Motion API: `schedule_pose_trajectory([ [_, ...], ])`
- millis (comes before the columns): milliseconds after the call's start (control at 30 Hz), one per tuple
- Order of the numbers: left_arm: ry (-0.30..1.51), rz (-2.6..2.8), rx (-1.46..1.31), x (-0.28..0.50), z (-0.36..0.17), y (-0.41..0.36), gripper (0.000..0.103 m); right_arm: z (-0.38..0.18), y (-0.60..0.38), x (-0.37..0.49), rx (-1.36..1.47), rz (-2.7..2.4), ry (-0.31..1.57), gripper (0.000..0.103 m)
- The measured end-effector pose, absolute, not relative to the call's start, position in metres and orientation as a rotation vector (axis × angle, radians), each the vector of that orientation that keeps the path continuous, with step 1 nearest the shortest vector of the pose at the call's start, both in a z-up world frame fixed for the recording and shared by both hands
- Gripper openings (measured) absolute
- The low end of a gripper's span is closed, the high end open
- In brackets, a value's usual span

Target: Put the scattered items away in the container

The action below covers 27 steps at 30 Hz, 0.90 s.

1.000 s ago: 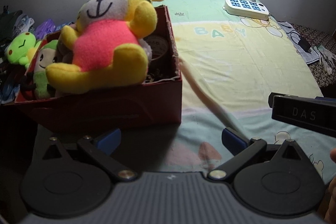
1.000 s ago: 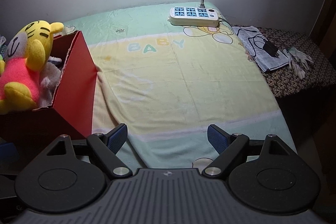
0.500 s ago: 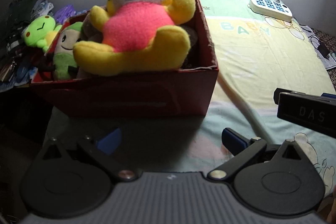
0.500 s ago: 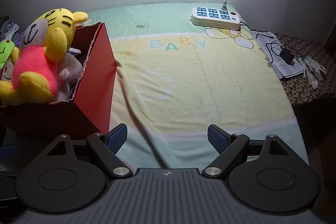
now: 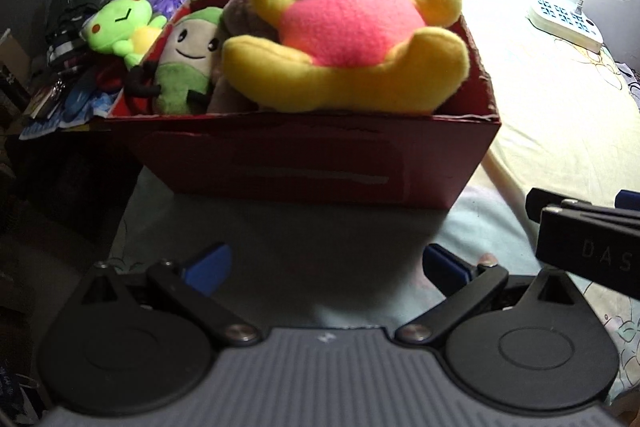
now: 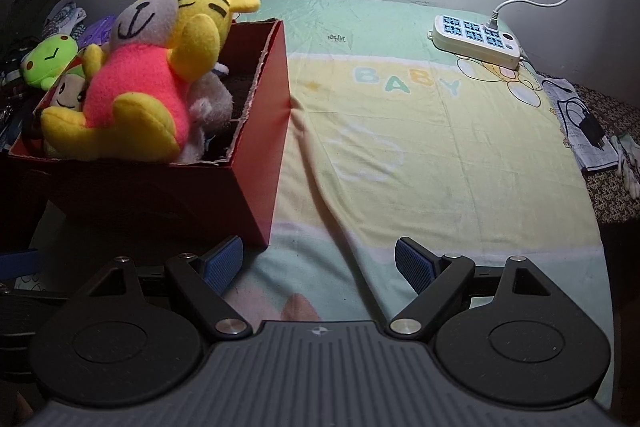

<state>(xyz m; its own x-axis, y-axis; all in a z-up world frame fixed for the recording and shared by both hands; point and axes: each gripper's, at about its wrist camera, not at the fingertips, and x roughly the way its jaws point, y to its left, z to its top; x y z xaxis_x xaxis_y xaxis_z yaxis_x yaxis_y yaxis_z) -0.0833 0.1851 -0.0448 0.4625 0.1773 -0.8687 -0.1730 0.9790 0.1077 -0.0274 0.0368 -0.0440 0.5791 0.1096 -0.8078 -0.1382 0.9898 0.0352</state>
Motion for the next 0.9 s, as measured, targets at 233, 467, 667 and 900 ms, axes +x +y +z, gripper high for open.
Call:
schedule_pose_trajectory([
  [233,1.073,0.205,0.006,-0.085,-0.039,0.205,0.102,-0.035,0.058,-0.030,-0.025,0.162,0.933,0.085],
  [467,1.058,0.192,0.018,-0.086,-0.027,0.227,0.102,-0.022,0.076,-0.032,-0.003,0.162,0.910,0.085],
  [667,1.009,0.179,0.055,-0.086,-0.008,0.244,0.102,-0.007,0.093,-0.031,0.007,0.163,0.875,0.085],
  [900,0.985,0.173,0.038,-0.078,0.008,0.270,0.102,0.012,0.114,-0.027,0.005,0.162,0.828,0.085],
])
